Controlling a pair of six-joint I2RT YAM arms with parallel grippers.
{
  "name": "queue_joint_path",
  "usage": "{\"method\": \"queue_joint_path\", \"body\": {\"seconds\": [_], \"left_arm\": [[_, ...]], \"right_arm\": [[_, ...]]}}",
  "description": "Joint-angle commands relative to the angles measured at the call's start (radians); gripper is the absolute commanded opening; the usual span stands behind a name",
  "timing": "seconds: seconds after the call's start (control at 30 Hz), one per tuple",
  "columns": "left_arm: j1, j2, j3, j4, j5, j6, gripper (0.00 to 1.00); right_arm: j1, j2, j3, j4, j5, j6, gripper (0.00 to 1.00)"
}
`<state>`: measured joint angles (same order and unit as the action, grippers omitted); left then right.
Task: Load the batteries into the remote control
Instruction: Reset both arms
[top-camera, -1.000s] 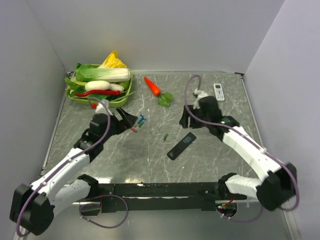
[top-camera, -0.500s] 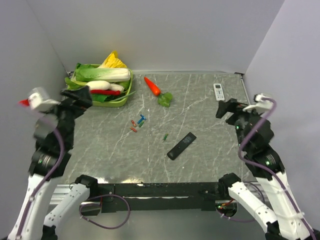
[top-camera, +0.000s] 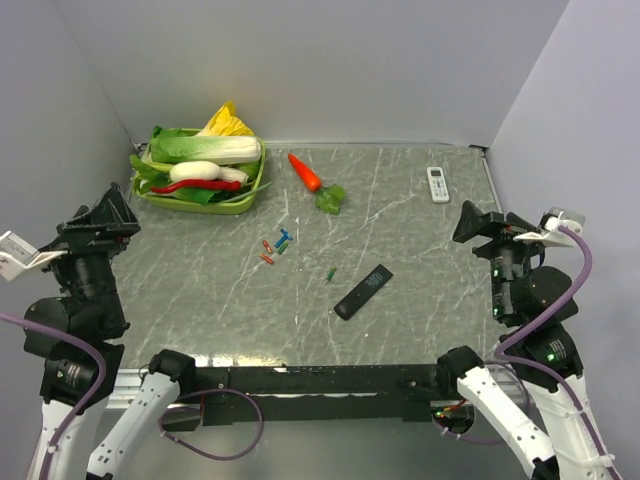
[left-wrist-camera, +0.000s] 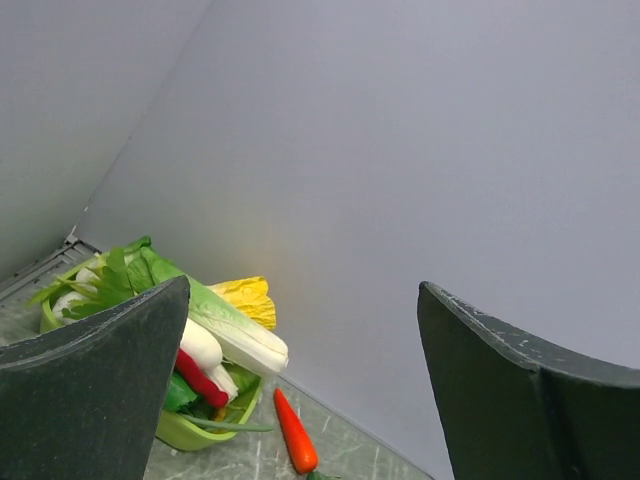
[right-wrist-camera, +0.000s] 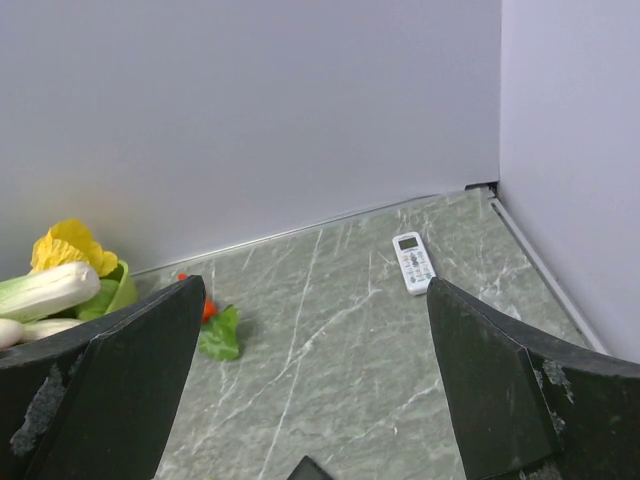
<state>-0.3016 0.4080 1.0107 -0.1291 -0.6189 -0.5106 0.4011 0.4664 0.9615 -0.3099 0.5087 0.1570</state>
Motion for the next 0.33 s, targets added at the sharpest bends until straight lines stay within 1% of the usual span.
{"method": "queue_joint_path", "body": {"seconds": [0.0, 0.2, 0.3], "left_arm": [[0.004, 0.047, -0.008, 0.028, -0.018, 0.006, 0.99], [0.002, 0.104, 0.002, 0.013, 0.018, -0.003, 0.99], [0.004, 0.11, 0.0, 0.011, 0.024, -0.008, 1.0]], "right_arm": [[-0.004, -0.021, -0.021, 0.057, 0.016, 0.004, 1.0], [-0.002, -0.072, -0.095, 0.141, 0.011, 0.004, 1.0], [-0.002, -0.052, -0.077, 0.094, 0.021, 0.021, 1.0]]}}
